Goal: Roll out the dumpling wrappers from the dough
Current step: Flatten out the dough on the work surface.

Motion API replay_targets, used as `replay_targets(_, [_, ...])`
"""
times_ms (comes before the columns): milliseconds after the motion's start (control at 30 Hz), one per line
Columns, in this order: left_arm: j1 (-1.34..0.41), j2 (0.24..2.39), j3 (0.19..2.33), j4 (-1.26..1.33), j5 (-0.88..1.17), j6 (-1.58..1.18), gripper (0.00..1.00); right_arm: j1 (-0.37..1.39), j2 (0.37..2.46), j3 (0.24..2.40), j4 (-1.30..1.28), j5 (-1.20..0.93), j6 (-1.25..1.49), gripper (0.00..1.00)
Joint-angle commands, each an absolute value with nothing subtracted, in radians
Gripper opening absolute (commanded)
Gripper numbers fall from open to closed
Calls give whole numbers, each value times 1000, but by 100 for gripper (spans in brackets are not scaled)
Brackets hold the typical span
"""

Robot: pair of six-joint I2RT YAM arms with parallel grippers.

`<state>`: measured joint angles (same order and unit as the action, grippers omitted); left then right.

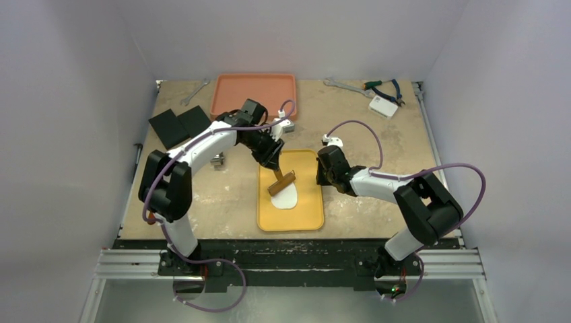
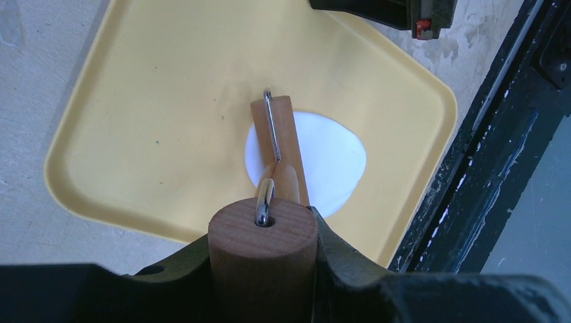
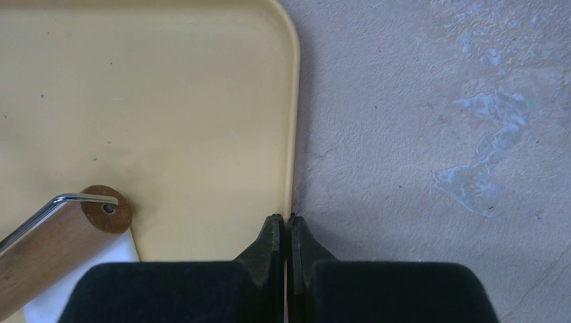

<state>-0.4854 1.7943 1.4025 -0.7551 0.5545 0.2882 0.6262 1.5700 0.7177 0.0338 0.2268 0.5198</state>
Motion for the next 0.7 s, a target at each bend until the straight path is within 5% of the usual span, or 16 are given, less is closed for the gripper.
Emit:
replay_targets(0, [-495,1890,1365,-620,247,392,0,632,1580,721,2,215,499,0])
replay_targets(300, [-615,1900,1383,-666,347,363,0,631,1582,725,2,214,500,0])
replay_targets(667, [-427,1896,1365,-597,118,455,0,632,1580,723,2,213,499,0])
